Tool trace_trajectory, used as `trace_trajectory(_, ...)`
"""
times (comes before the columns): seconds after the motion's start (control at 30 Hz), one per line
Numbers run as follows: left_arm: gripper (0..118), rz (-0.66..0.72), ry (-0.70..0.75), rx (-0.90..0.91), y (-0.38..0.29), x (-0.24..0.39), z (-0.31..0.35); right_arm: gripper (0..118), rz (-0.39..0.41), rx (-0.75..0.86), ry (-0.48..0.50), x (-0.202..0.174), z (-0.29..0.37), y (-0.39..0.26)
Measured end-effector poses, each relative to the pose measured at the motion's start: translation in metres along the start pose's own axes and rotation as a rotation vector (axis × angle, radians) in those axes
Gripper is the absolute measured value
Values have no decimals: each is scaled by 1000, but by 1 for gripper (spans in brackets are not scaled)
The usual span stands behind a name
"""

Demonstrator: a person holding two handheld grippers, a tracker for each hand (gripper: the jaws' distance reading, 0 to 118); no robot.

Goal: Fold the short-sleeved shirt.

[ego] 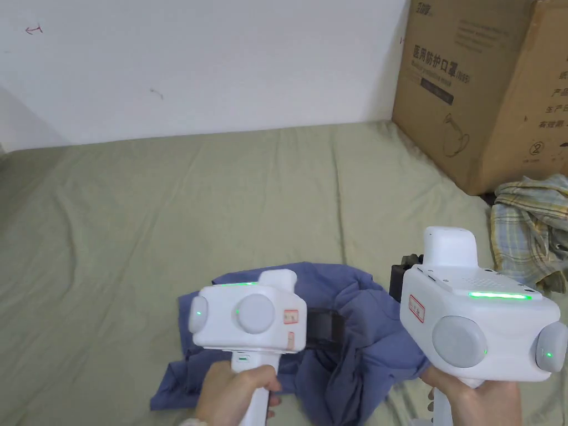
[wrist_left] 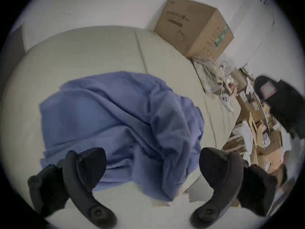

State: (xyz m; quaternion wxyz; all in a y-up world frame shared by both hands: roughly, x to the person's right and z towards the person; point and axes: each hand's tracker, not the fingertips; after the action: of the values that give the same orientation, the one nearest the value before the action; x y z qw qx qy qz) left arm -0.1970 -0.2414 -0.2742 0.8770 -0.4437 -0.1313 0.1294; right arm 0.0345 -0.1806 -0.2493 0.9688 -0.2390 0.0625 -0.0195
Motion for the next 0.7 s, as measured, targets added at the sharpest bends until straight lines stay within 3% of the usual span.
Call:
trace_trajectory(0.07, 103, 30, 19, 52, -1, -21, 23, 1, 7, -5, 17, -6, 0, -1)
trace_trajectory(0.1, 85, 51, 36, 62, -3, -35, 35, 1, 11, -7, 25, -10, -1, -2)
trace_trajectory(0.13, 41, 66, 73, 70, -7, -45, 44, 1, 16, -12, 30, -14, -2, -4)
trace_trajectory(0.17, 7, 66, 106, 75, -13, -56, 49, 1, 19, -18, 33, -18, -4, -5)
trace_trajectory(0.2, 0, 72, 165, 73, -23, -68, 54, 1, 22, -25, 41, -21, -5, -8)
trace_trajectory(0.4, 0, 159, 256, 38, -87, -119, 71, 1, 53, -64, 79, -44, -13, -18)
trace_trajectory(0.43, 12, 156, 263, 30, -91, -124, 71, 1, 52, -69, 86, -47, -14, -18)
trace_trajectory(0.53, 93, 177, 281, 16, -92, -134, 69, 1, 55, -71, 103, -56, -17, -17)
trace_trajectory(0.57, 96, 186, 282, 17, -91, -136, 66, 1, 63, -69, 105, -59, -18, -16)
trace_trajectory(0.7, 91, 214, 297, -8, -84, -145, 42, 1, 100, -74, 114, -66, -21, -16)
